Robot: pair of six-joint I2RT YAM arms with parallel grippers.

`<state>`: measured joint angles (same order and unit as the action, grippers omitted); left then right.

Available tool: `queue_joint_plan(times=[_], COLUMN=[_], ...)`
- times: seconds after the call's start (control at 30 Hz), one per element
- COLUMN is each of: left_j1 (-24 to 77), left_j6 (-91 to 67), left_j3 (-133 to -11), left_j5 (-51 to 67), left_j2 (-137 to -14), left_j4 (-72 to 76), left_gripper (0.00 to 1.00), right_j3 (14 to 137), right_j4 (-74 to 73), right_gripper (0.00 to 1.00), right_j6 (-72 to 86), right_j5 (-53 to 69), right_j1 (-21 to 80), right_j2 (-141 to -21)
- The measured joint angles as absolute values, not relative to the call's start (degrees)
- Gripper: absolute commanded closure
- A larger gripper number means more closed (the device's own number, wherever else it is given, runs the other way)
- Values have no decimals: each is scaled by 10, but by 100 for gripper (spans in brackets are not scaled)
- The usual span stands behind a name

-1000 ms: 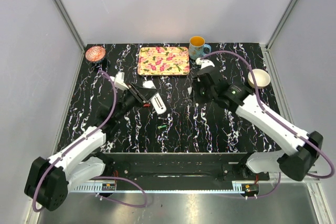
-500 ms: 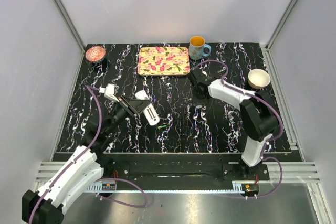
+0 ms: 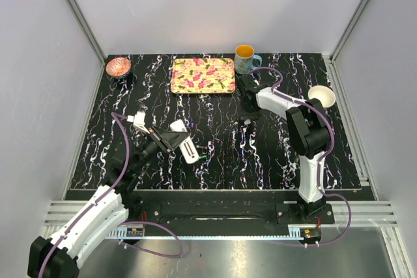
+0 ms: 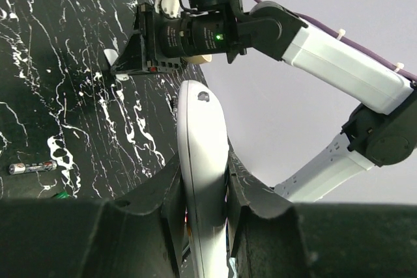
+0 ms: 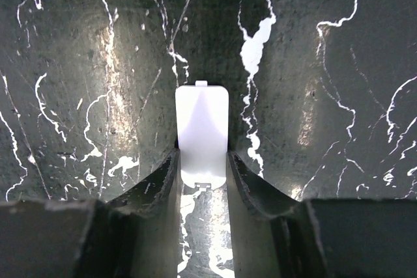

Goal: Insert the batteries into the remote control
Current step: Place the battery cover at the center of the board.

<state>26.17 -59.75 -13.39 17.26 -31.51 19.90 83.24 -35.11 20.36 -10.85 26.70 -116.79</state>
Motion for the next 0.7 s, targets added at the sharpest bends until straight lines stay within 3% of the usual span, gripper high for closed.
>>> queue_joint_plan(times=[0.1, 0.2, 0.23, 0.37, 0.47, 0.7], left_j1=[262, 262, 262, 262, 262, 262], left_j6=[-588, -578, -575, -569, -565, -554], left_j3=[-139, -145, -146, -147, -148, -159], left_j5=[187, 197, 199, 203, 203, 204], left_j2=[-318, -324, -324, -325, -325, -325], left_j4=[198, 196, 197, 193, 188, 183], left_gripper=[100, 100, 100, 100, 100, 100], right_j3=[834, 834, 833, 824, 814, 792], right_j4=[-349, -347, -347, -337, -332, -347], right_gripper=[100, 81, 67, 45, 39, 37], right_j6=[205, 206, 206, 212, 222, 235], right_j5=[-104, -104, -104, -104, -101, -101], right_j1=[262, 262, 262, 262, 262, 262], right_j2=[-1172, -1172, -1172, -1166, -1158, -1101])
